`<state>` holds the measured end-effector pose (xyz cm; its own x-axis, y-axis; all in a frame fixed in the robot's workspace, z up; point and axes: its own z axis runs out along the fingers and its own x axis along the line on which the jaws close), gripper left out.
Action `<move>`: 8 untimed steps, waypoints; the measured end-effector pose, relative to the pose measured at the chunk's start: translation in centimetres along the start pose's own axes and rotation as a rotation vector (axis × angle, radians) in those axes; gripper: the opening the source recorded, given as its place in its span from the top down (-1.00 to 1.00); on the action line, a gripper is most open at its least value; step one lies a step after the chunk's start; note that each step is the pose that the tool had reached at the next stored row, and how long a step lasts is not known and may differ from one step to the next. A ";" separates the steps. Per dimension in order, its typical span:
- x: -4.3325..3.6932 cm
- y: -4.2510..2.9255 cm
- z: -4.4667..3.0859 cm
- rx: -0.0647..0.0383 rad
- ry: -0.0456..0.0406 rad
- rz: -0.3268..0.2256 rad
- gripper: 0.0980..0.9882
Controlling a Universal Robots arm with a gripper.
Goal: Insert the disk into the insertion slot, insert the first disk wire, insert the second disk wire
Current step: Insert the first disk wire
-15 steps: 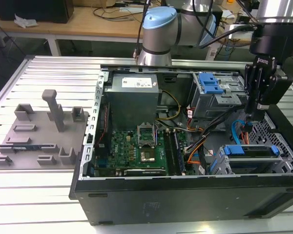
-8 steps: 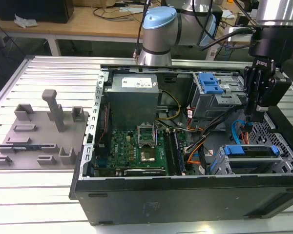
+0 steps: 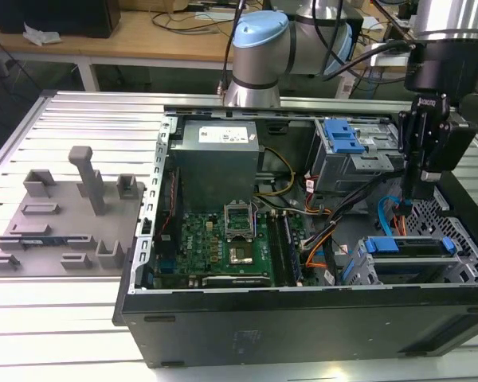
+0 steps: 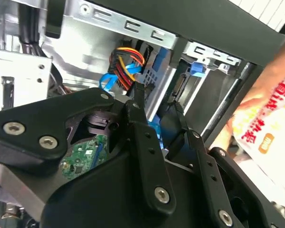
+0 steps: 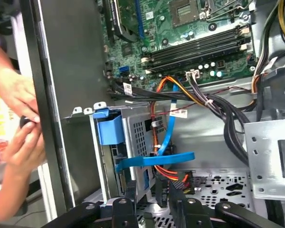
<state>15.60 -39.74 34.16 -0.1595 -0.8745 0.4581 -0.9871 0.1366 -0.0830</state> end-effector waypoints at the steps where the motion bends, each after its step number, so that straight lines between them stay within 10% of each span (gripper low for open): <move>1: -0.34 0.07 -0.07 0.000 0.0023 0.000 0.31; 8: -0.73 0.13 0.16 0.006 0.0122 0.002 0.31</move>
<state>15.59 -39.15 33.68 -0.1615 -0.8685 0.4687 -0.9868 0.1355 -0.0889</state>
